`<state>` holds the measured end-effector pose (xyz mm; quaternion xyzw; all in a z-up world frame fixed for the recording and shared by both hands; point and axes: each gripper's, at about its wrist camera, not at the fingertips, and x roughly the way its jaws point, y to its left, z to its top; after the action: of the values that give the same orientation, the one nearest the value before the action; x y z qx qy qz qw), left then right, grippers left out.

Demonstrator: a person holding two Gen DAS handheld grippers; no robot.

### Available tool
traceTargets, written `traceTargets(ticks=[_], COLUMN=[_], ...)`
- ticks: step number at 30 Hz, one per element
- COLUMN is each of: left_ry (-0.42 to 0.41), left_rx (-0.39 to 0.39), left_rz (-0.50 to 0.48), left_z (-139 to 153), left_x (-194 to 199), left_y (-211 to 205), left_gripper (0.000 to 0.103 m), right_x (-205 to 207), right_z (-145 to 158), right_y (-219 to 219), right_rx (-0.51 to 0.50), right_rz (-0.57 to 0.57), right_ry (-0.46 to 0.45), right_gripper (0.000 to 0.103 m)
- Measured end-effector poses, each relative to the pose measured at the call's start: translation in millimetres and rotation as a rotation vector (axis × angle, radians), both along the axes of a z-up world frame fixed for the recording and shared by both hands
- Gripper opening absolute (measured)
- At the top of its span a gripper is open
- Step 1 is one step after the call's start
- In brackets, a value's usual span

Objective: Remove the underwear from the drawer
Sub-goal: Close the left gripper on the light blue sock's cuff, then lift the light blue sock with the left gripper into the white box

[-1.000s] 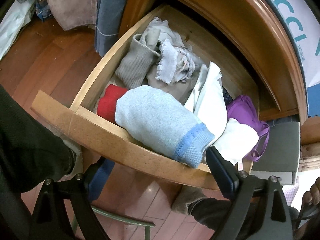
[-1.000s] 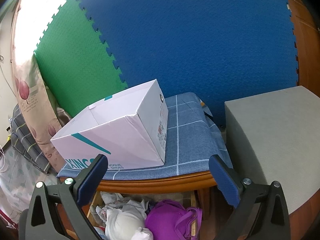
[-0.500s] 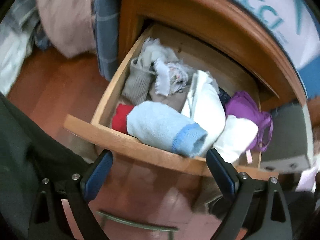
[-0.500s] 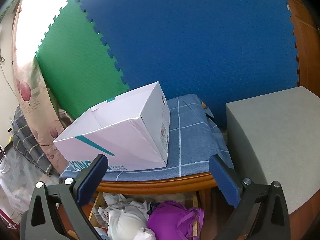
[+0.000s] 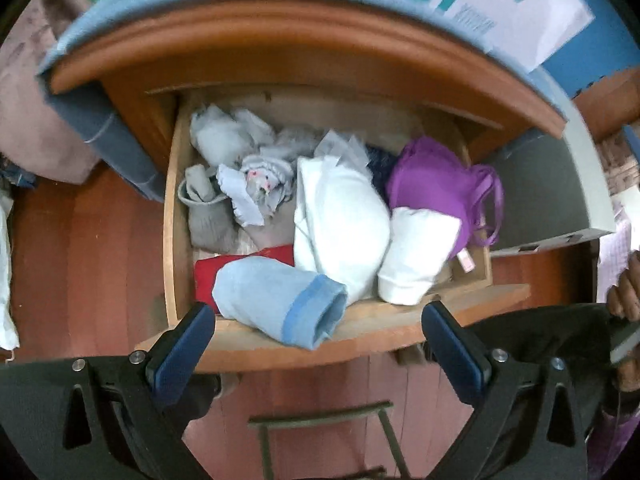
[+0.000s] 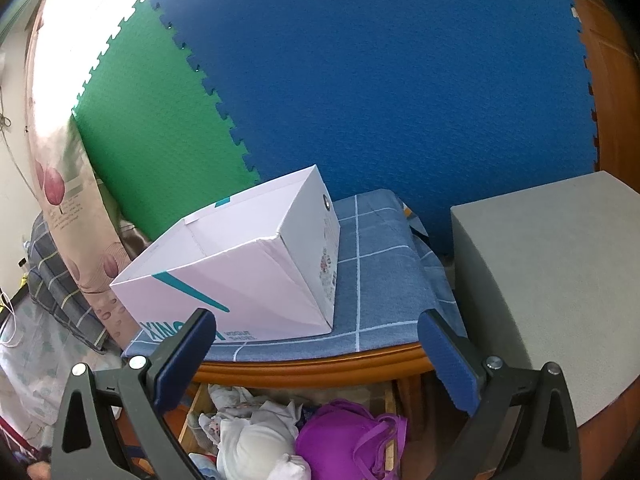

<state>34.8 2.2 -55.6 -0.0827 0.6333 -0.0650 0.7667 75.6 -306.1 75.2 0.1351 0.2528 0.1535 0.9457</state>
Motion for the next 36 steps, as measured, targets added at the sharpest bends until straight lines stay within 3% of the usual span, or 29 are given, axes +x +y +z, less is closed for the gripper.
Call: traceTargets(ticks=[6,15,16,19,21,23,25,31,36], left_ry=[0.147,0.191,0.181,0.198,0.165,0.14,0.113,-0.048,-0.158], left_rx=[0.034,0.125,0.131,0.06,0.02,0.018,0.025,-0.022,-0.033], left_rz=[-0.038,-0.034,-0.035,-0.019,0.038,0.032,0.04,0.102,0.088], left_z=[-33.2,-62.0,-64.3,-74.6,-75.4,-73.8,-68.2,-28.8,12.8], left_x=[12.7,11.7,10.7,8.2,4.9,1.9,-1.6,-16.3,-31.7], left_y=[0.3,9.2,9.8,15.1,25.0,26.1,26.9,35.8,31.4], left_gripper=[0.102,0.1,0.094,0.054,0.044,0.032,0.029,0.028,0.028], right_x=[3.0,7.6,7.8,8.6,8.9,9.0,9.5,9.8,11.2], right_z=[-3.7,-9.5,-10.2,-11.7,-12.0,-12.0,-12.1,-12.8,-13.9], right_y=[-2.3,0.1,0.9,2.4,2.6,2.5,1.9,-0.8,-0.2], right_rx=[0.005,-0.002,-0.005,-0.009,-0.009,-0.009,-0.01,-0.004,-0.008], right_rz=[-0.001,0.007,0.009,0.012,0.012,0.011,0.009,0.005,0.011], right_ry=[0.012,0.029,0.03,0.033,0.035,0.035,0.035,0.042,0.051], right_gripper=[0.103,0.103,0.103,0.103,0.103,0.103,0.103,0.103,0.103])
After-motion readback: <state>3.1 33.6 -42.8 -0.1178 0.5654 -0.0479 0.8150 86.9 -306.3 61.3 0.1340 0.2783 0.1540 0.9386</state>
